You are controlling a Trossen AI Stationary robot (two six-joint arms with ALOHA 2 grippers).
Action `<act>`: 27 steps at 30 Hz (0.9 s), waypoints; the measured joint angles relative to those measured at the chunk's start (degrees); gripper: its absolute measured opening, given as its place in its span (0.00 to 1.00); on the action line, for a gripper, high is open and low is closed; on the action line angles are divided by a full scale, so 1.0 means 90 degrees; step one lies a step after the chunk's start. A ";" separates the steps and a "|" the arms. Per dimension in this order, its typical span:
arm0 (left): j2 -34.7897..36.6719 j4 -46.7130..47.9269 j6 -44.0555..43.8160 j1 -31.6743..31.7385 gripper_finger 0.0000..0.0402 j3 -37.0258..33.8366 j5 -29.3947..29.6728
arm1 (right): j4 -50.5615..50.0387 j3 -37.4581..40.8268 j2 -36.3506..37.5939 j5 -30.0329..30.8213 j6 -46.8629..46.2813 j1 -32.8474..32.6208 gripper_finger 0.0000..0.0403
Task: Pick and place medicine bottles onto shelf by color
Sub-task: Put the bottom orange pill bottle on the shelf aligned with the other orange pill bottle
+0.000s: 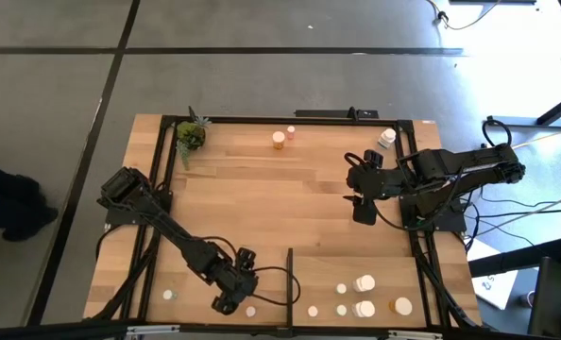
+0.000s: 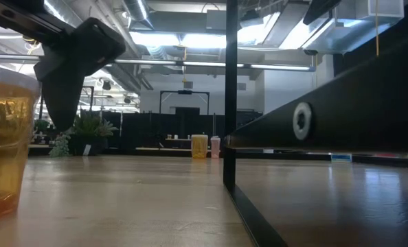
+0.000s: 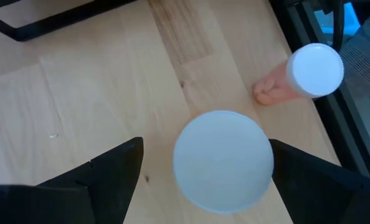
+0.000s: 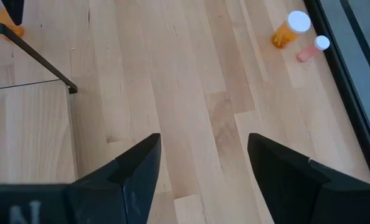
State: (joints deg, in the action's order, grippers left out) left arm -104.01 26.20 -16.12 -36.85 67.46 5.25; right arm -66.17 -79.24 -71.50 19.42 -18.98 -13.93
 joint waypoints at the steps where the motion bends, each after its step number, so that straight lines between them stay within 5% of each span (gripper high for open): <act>1: 0.0000 0.0000 -0.0002 0.0011 0.82 0.0000 -0.0004 | 0.0000 0.0000 0.0000 0.0000 0.0000 0.0000 0.60; 27: 0.0002 -0.0002 -0.0029 0.0009 0.82 0.0000 0.0001 | 0.0032 -0.0002 0.0000 -0.0002 0.0148 0.0000 0.60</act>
State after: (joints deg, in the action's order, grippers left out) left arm -103.98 26.17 -16.38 -36.77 67.46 5.26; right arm -65.89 -79.26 -71.50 19.40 -17.65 -13.93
